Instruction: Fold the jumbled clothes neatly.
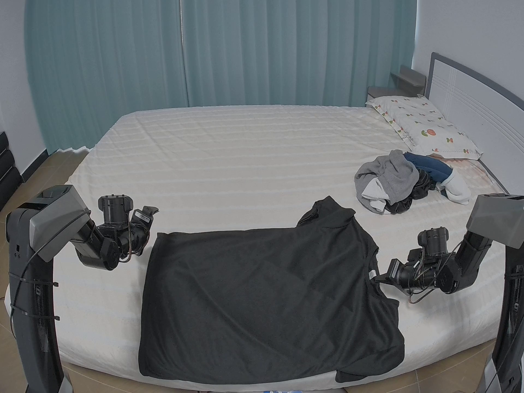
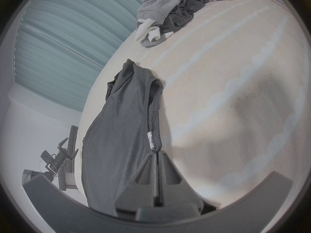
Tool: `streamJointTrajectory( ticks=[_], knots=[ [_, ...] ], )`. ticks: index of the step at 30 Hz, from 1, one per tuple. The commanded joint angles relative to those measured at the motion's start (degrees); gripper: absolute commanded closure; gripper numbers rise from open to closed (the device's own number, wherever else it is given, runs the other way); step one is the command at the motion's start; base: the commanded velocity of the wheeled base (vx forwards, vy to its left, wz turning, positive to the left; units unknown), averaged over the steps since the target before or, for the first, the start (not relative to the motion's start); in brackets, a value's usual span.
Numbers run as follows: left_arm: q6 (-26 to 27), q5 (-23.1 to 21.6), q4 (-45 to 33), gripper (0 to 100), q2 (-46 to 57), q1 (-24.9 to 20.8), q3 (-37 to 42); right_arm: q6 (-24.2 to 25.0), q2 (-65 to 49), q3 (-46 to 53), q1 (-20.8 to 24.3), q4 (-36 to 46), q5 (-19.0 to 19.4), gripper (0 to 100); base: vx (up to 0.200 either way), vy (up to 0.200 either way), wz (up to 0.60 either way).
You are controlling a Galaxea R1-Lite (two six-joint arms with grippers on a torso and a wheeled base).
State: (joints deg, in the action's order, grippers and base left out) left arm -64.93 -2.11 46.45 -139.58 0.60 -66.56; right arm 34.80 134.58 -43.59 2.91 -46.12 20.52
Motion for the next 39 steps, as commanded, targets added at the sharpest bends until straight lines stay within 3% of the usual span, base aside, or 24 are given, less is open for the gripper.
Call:
streamJointTrajectory(
  ticks=[1,12,39],
  knots=[
    [-0.02,0.00,0.05,0,-0.08,0.02,0.03,-0.70,-0.20,1.14,-0.63,-0.03,-0.04,100,0.000,0.000,0.00],
    [0.06,0.00,-0.04,0,-0.08,0.02,0.03,-3.34,-1.87,3.25,-5.20,-0.20,-0.04,100,0.000,0.000,0.00],
    [0.06,-0.09,-0.04,0,0.01,0.02,0.12,-2.72,-0.11,1.67,-8.45,-3.01,0.49,100,0.000,0.000,0.00]
  ],
)
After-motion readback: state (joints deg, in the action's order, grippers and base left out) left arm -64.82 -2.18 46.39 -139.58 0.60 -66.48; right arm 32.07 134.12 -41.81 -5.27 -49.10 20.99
